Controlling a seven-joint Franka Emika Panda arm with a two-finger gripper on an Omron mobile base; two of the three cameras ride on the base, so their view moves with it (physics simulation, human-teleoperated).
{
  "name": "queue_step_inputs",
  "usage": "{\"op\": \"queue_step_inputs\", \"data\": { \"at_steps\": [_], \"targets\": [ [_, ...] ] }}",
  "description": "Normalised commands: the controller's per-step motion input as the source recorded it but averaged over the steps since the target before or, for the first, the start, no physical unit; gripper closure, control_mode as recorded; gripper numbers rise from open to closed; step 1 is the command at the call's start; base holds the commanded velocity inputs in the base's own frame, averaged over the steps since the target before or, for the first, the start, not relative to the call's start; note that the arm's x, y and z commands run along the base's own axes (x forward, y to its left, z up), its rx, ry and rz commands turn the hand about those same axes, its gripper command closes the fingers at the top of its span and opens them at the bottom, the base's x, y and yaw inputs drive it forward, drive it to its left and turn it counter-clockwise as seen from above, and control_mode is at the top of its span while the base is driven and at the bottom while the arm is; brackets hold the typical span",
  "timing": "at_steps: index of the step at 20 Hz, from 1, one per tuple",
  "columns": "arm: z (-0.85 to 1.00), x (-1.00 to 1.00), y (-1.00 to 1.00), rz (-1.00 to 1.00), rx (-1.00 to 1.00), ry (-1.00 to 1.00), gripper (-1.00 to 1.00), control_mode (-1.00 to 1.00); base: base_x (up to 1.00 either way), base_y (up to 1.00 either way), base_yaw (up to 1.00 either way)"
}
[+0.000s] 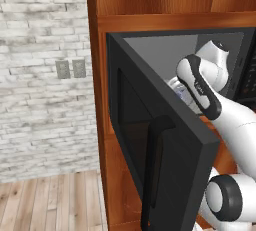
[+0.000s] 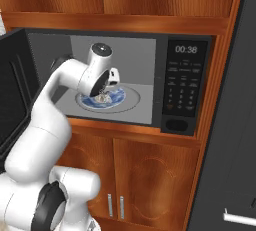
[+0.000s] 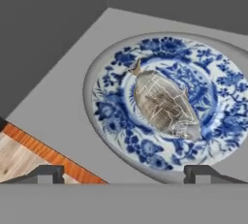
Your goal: Pick the fish from the microwave and place it on plate located on the counter.
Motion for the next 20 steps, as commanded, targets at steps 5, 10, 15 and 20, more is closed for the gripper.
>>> {"op": "queue_step_inputs", "data": {
  "at_steps": [5,10,15,20],
  "targets": [
    [0.00,0.62,0.01,0.01,0.01,0.00,-1.00,-1.00,0.00,0.00,0.00],
    [-0.29,0.47,0.00,0.00,0.00,0.02,-1.00,-1.00,0.00,0.00,0.00],
    [-0.66,0.33,0.00,0.01,0.00,0.00,-1.00,-1.00,0.00,0.00,0.00],
    [-0.19,0.29,0.00,0.01,0.00,0.00,-1.00,-1.00,0.00,0.00,0.00]
  ]
}}
